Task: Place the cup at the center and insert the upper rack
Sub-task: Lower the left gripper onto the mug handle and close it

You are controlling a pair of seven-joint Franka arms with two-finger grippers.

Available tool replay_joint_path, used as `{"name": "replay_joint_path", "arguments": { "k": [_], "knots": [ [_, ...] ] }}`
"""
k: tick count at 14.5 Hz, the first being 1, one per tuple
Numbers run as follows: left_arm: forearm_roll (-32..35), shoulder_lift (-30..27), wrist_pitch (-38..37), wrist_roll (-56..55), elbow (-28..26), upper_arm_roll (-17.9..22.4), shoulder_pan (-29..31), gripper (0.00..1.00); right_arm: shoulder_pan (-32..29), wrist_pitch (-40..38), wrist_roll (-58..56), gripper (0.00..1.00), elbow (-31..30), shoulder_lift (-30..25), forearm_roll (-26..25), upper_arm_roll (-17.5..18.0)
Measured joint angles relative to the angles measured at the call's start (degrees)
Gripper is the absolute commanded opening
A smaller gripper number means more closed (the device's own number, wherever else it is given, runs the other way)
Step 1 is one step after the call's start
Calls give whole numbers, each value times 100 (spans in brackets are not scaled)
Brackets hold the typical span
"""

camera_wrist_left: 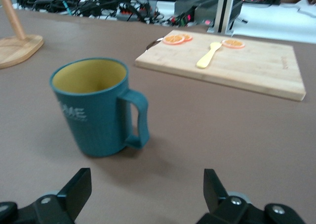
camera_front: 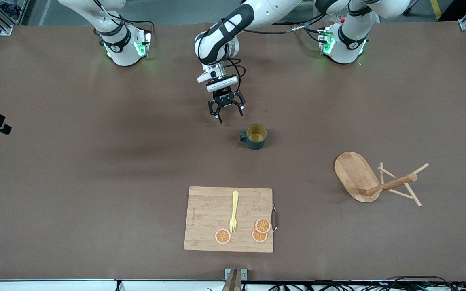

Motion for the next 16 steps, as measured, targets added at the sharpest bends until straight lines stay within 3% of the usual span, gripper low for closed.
{"name": "replay_joint_path", "arguments": {
  "k": [3, 12, 16],
  "knots": [
    [474, 216, -116, -69, -4, 85, 0, 99, 0, 51, 19, 100, -462, -366, -10, 3],
    [804, 449, -221, 456, 41, 361, -99, 98, -3, 122, 31, 100, -817, -413, -55, -4],
    [1100, 470, -220, 461, 46, 388, -99, 90, -3, 123, 30, 100, -821, -417, -112, 3]
  ]
}}
